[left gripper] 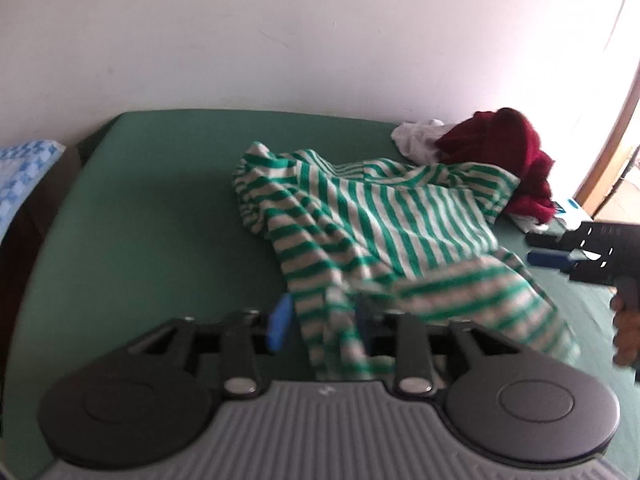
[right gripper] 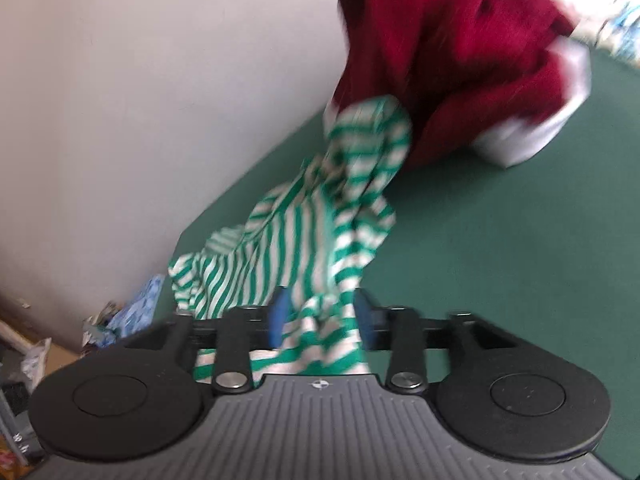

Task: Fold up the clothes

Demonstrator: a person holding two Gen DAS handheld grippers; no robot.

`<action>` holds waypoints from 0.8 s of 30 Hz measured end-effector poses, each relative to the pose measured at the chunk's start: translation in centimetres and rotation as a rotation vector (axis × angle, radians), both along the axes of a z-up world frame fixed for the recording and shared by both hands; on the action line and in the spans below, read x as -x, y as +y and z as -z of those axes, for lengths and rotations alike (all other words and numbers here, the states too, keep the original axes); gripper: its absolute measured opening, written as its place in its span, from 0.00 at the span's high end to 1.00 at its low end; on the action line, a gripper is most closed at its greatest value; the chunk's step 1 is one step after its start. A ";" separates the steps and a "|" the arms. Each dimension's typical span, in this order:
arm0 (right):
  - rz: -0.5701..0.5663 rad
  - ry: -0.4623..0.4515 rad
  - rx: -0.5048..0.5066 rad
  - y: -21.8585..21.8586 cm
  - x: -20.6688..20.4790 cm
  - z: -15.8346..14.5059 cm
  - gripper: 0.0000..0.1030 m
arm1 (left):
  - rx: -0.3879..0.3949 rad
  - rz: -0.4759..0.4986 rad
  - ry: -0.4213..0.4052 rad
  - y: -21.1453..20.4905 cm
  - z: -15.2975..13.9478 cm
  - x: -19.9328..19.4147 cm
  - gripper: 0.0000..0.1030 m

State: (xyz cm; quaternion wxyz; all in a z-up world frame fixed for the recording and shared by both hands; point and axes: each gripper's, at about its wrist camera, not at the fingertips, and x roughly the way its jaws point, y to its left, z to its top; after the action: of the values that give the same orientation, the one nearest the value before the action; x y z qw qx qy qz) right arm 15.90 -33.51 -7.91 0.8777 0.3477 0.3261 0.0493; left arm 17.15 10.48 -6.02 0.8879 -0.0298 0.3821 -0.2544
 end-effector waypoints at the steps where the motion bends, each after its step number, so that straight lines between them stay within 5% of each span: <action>1: -0.021 -0.005 0.005 -0.3 1.2 -0.7 0.57 | 0.014 0.024 0.023 0.3 0.0 1.2 0.57; 4: -0.111 0.008 0.048 0.0 4.3 -2.2 0.57 | 0.013 0.082 0.035 0.1 0.7 4.3 0.38; 9: -0.247 0.060 0.245 3.7 7.2 -1.5 0.56 | 0.048 0.106 0.052 -1.3 2.4 5.3 0.38; 12: -0.276 0.053 0.227 5.0 7.5 -0.2 0.58 | 0.047 0.128 0.076 -2.2 3.5 4.6 0.48; 15: -0.267 0.035 0.271 6.1 7.7 0.6 0.86 | 0.063 0.103 0.073 -1.7 4.0 4.5 0.67; 17: -0.258 0.033 0.292 6.3 7.6 0.6 0.94 | 0.053 0.089 0.065 -1.4 3.7 4.6 0.70; 20: -0.216 -0.008 0.355 6.0 7.6 -0.5 0.97 | -0.009 0.085 0.019 -1.2 2.6 5.1 0.79; 21: -0.204 -0.011 0.372 5.6 7.5 -0.9 0.97 | -0.035 0.081 0.001 -1.3 2.3 5.3 0.90; 24: -0.196 0.032 0.425 5.0 6.8 -0.3 0.97 | -0.096 0.057 0.015 -1.0 3.2 4.8 0.92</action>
State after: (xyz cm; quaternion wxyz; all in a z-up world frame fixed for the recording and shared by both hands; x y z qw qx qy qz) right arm 9.06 -28.47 -7.65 0.9170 0.1227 0.3750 0.0589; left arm 12.40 9.43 -9.26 0.8778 0.0215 0.4013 -0.2606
